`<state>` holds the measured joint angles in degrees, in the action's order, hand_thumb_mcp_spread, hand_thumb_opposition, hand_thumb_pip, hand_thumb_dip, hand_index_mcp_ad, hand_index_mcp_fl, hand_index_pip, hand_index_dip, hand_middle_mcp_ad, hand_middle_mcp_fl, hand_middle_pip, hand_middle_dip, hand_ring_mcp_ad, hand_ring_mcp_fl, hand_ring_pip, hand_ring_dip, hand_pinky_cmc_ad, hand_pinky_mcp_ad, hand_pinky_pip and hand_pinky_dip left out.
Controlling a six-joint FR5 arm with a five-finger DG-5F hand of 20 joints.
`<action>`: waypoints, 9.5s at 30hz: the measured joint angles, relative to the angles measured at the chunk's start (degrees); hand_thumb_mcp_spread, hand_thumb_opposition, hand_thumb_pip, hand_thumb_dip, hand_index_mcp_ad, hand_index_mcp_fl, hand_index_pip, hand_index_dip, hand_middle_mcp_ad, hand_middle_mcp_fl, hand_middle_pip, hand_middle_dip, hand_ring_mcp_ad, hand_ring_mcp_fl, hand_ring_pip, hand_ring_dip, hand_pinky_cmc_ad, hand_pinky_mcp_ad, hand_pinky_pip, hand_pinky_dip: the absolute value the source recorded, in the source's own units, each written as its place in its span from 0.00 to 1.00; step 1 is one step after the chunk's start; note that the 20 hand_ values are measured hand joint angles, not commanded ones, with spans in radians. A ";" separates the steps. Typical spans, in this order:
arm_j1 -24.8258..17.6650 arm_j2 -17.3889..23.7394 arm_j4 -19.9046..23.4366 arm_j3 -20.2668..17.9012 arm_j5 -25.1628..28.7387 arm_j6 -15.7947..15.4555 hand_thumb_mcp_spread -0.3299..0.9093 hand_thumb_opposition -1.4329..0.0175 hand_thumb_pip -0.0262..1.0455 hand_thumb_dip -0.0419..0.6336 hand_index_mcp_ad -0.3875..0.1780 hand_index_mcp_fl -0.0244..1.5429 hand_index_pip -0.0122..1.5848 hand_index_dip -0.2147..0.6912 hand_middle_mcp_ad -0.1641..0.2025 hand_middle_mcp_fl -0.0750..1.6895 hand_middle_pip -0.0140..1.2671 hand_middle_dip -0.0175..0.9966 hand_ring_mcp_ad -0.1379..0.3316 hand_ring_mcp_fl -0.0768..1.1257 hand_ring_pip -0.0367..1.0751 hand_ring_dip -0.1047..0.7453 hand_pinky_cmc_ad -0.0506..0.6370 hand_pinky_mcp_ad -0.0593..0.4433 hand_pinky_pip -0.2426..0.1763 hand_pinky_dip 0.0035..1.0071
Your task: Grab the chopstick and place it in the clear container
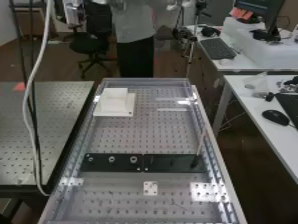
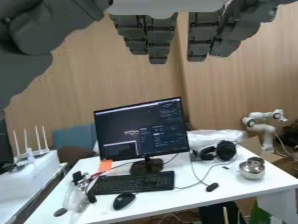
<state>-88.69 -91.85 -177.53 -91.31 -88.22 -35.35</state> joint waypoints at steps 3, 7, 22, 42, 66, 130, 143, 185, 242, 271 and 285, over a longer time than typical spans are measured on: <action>0.28 -0.14 1.37 -1.06 -1.76 1.31 0.36 0.59 0.29 0.07 0.76 0.02 0.05 0.21 0.55 0.04 0.12 0.05 0.65 0.07 0.11 0.12 0.28 0.37 0.43 0.12; 0.46 -0.41 4.05 -3.16 -1.97 4.30 0.37 0.58 0.29 0.07 0.76 0.02 0.05 0.21 0.55 0.04 0.12 0.05 0.65 0.07 0.11 0.12 0.28 0.37 0.43 0.12; 1.06 -2.91 23.60 -13.50 2.50 20.52 0.49 0.53 0.42 0.13 0.76 0.17 0.06 0.45 0.57 0.19 0.12 0.22 0.68 0.07 0.12 0.13 0.31 0.38 0.37 0.12; 3.11 -15.45 38.35 -15.87 13.94 48.43 0.53 0.47 0.67 0.40 0.75 0.31 0.04 0.65 0.57 0.35 0.10 0.57 0.70 0.07 0.11 0.24 0.40 0.49 0.37 0.12; 6.76 -25.83 37.08 -7.15 13.16 55.87 0.55 0.45 0.66 0.47 0.59 0.48 0.09 0.53 0.56 0.34 0.09 0.62 0.68 0.09 0.12 0.31 0.46 0.51 0.33 0.13; 7.89 -37.67 31.82 2.01 10.47 63.61 0.64 0.44 0.54 0.49 0.43 0.56 0.12 0.52 0.56 0.52 0.09 0.63 0.58 0.22 0.12 0.33 0.48 0.52 0.33 0.13; 8.19 -38.16 31.64 3.00 9.96 62.82 0.67 0.43 0.50 0.49 0.40 0.59 0.19 0.51 0.56 0.53 0.10 0.63 0.58 0.25 0.12 0.37 0.46 0.52 0.33 0.13; 9.41 -39.43 29.33 6.18 6.72 63.26 0.77 0.32 0.46 0.47 0.26 0.57 0.51 0.52 0.52 0.58 0.19 0.65 0.51 0.39 0.13 0.51 0.44 0.51 0.38 0.13; 10.39 -40.35 28.14 7.58 6.65 61.14 0.84 0.26 0.44 0.49 0.25 0.69 0.44 0.53 0.51 0.72 0.23 0.65 0.48 0.46 0.13 0.57 0.45 0.55 0.42 0.14; 9.28 -37.25 30.04 8.77 7.44 52.41 0.90 0.25 0.42 0.48 0.40 0.87 0.22 0.62 0.48 0.84 0.17 0.62 0.46 0.53 0.14 0.61 0.51 0.58 0.46 0.15; 7.14 -30.41 28.30 8.25 8.02 43.05 0.90 0.25 0.41 0.48 0.39 0.90 0.17 0.64 0.48 0.85 0.16 0.62 0.44 0.54 0.14 0.62 0.50 0.58 0.47 0.15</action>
<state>-81.56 -122.25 -149.23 -83.05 -80.20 7.70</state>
